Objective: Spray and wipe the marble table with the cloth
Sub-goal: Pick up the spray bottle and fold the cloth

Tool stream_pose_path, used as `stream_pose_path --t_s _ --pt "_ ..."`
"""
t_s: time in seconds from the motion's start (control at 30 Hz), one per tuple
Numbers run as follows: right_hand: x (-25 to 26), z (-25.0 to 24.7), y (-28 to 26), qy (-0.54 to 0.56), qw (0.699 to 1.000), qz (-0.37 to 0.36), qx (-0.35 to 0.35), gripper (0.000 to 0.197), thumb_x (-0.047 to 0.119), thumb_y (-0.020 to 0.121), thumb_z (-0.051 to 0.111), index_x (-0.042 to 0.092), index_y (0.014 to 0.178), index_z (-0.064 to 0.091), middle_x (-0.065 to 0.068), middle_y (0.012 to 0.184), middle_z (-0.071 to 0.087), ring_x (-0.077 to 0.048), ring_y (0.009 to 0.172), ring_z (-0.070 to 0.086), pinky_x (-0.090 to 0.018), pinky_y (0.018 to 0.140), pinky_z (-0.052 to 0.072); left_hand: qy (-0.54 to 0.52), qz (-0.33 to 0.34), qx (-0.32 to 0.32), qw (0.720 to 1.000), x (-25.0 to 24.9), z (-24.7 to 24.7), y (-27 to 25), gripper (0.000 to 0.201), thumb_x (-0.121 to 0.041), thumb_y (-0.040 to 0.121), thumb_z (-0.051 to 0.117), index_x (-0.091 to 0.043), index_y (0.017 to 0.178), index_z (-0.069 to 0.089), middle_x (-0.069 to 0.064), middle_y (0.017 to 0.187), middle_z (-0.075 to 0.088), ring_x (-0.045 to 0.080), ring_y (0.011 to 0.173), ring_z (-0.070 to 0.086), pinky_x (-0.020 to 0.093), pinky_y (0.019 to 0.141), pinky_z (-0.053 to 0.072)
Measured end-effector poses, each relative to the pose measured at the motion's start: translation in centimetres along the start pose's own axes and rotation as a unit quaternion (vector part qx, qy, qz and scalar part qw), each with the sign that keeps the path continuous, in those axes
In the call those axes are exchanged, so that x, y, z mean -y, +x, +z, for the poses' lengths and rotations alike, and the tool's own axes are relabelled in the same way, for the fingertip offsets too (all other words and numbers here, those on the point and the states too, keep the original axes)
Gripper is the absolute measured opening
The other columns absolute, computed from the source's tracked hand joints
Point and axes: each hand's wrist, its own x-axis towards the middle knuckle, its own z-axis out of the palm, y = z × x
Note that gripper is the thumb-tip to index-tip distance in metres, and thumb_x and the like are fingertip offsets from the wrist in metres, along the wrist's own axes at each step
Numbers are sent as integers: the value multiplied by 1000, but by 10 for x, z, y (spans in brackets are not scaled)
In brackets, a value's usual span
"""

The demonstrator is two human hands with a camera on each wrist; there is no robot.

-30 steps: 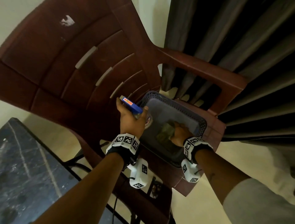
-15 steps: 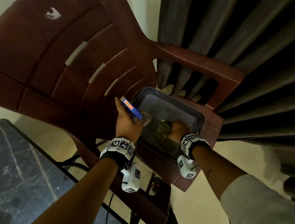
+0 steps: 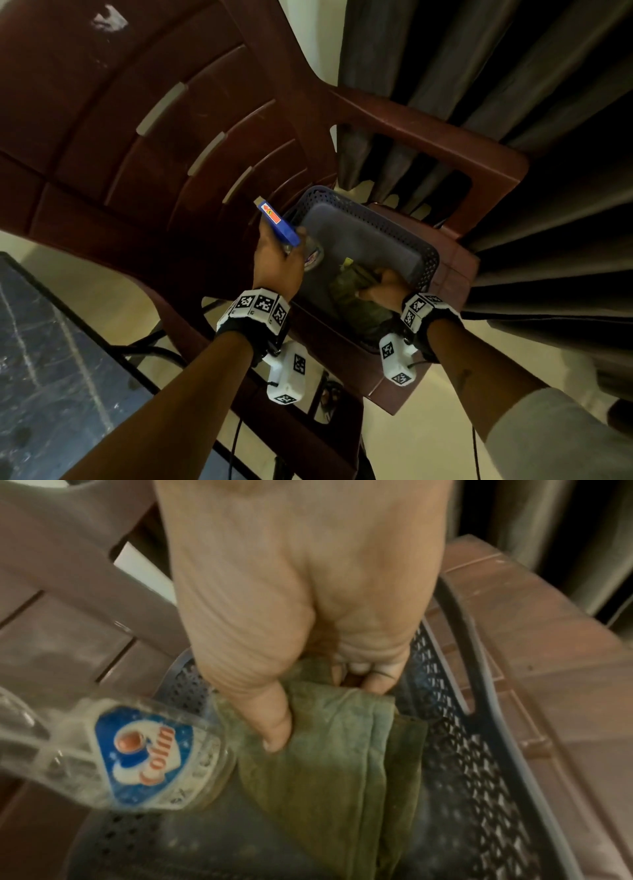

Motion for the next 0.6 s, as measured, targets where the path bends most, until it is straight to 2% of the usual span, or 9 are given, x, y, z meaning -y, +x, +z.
stream_pose_path --t_s 0.1,0.17,0.2,0.23,0.3,0.37,0.43,0.53,0.6 --pt "-7 -6 5 108 994 -6 -14 68 20 72 89 10 132 58 -9 123 67 -30 115 64 -46 100 53 -9 11 15 1000 -8 -3 -2 63 -35 105 57 -19 159 29 2 120 60 19 105 63 38 93 53" --pt "-6 -19 2 181 983 -4 -17 83 31 60 90 12 134 57 -7 124 68 -30 115 65 -48 101 53 -8 24 17 1000 -19 -7 -3 58 -36 105 57 -19 155 35 2 114 62 19 101 64 33 88 50" --pt "-5 -24 -4 215 977 -5 -14 82 33 58 89 12 132 61 -7 122 70 -30 112 66 -49 99 54 -4 37 16 999 -25 -10 -4 53 -36 104 58 -18 151 40 0 107 63 17 94 65 31 84 50" --pt "-1 -31 -17 248 969 -2 -9 73 29 62 88 9 128 64 -9 119 72 -31 109 69 -50 98 55 -1 57 13 998 -34 -14 -6 48 -37 104 58 -18 146 44 -2 99 64 13 88 65 27 80 50" --pt "8 -43 -48 337 941 2 28 43 11 82 79 4 123 69 -16 119 72 -35 109 70 -55 98 53 5 87 -1 996 -55 -22 -14 41 -37 103 59 -18 137 48 -8 93 62 7 83 62 13 71 45" --pt "18 -50 -81 415 907 -1 66 33 5 91 68 2 124 68 -19 124 70 -37 115 67 -57 103 49 -5 107 -20 994 -79 -33 -25 33 -39 103 58 -21 129 50 -9 93 61 5 83 61 4 67 41" --pt "30 -59 -116 467 881 -7 80 28 6 94 63 2 121 68 -18 121 71 -37 113 67 -54 102 50 -40 119 -32 992 -109 -48 -44 21 -39 103 58 -29 119 49 -7 92 62 4 80 61 5 66 42" --pt "49 -70 -175 513 855 -32 76 20 15 93 64 5 111 68 -18 113 70 -34 100 71 -47 89 56 -91 148 -61 983 -153 -79 -78 11 -33 101 64 -36 96 55 -9 82 62 -2 69 59 11 66 43" --pt "70 -76 -221 555 827 -56 72 26 21 94 65 8 116 68 -20 117 70 -37 107 69 -51 98 52 -120 162 -81 976 -182 -107 -103 20 -30 98 69 -37 85 56 -10 78 60 -2 67 57 15 69 46"
